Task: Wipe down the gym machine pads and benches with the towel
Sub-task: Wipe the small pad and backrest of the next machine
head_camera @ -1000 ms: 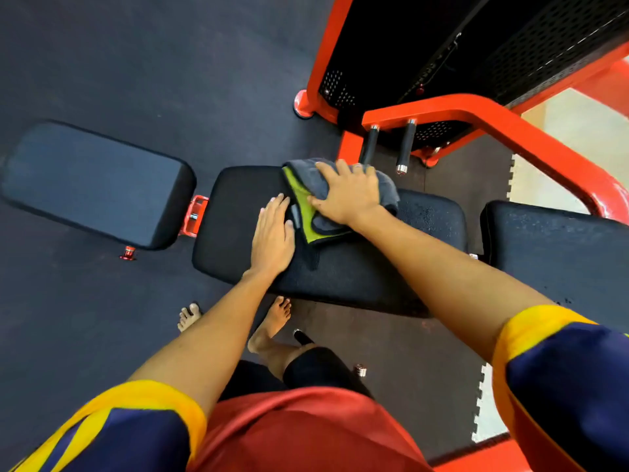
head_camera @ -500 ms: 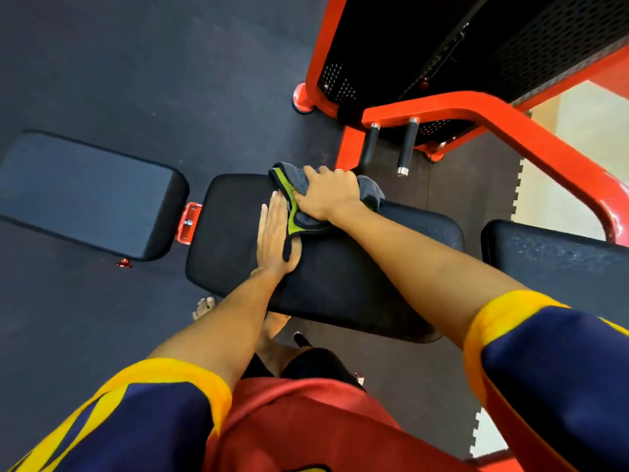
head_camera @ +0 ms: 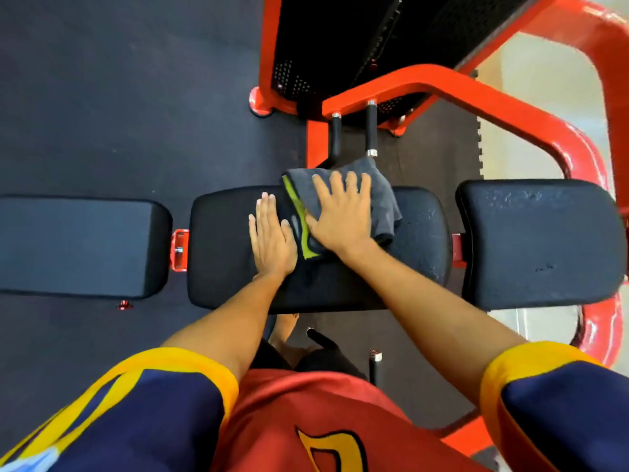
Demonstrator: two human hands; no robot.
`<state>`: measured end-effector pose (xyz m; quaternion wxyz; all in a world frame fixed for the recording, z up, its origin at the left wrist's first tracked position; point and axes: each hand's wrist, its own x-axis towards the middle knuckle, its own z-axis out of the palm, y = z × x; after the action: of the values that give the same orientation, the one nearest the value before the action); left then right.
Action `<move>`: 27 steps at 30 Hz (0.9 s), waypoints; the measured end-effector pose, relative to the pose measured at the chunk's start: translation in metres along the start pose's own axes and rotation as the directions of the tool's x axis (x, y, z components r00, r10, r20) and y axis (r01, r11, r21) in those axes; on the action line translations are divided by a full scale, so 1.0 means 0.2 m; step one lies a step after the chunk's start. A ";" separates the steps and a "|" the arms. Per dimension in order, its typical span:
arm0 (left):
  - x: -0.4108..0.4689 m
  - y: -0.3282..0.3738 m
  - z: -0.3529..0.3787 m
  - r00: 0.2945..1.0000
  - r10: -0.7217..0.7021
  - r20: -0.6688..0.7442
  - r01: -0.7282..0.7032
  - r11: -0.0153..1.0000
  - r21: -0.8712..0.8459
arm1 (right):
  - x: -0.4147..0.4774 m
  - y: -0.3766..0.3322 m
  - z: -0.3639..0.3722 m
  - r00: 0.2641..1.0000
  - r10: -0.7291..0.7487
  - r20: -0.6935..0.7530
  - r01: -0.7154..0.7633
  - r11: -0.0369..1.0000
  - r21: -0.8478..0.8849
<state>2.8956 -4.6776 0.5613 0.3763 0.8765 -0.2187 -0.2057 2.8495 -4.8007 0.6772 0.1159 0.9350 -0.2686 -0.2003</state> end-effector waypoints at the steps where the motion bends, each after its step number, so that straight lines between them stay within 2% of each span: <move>1: 0.00 0.01 0.00 1.000 -0.005 0.015 0.005 1.000 -0.002 | -0.06 -0.04 0.04 0.999 -0.025 -0.033 0.027 0.999 0.039; 3: 0.00 0.00 -0.03 0.998 -0.001 0.065 0.003 1.000 -0.028 | -0.23 -0.08 0.10 0.990 -0.031 -0.134 0.052 0.985 0.162; 5: 0.00 -0.04 -0.05 0.993 0.062 0.102 -0.057 0.997 -0.048 | -0.39 -0.09 0.14 0.986 -0.007 -0.169 0.048 0.970 0.239; 10: 0.07 -0.06 -0.11 0.968 0.178 0.176 -0.169 0.983 -0.066 | -0.62 0.02 0.13 0.969 0.068 -0.237 -0.019 0.979 0.202; 13: 0.13 0.05 -0.12 0.914 0.324 0.245 -0.307 0.946 -0.107 | -0.47 0.18 0.05 0.924 0.257 -0.284 -0.217 0.962 0.165; 16: 0.16 0.13 -0.12 0.885 0.369 0.285 -0.349 0.929 -0.119 | -0.27 0.16 0.00 0.860 0.465 -0.210 -0.430 0.882 0.192; 18: 0.15 0.16 -0.12 0.883 0.371 0.287 -0.352 0.929 -0.115 | -0.29 0.08 0.00 0.862 0.475 -0.176 -0.436 0.873 0.220; 22: 0.18 0.16 -0.12 0.876 0.409 0.257 -0.396 0.913 -0.100 | -0.60 -0.04 0.09 0.897 0.370 -0.241 -0.310 0.916 0.253; 27: 0.20 0.29 -0.06 0.839 0.476 0.266 -0.464 0.879 -0.110 | -0.82 0.06 0.10 0.810 0.532 -0.249 -0.474 0.842 0.257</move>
<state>2.9217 -4.7284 0.6038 0.3979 0.7492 -0.4742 -0.2356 2.7075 -4.7222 0.7143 0.1193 0.8561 -0.5027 0.0125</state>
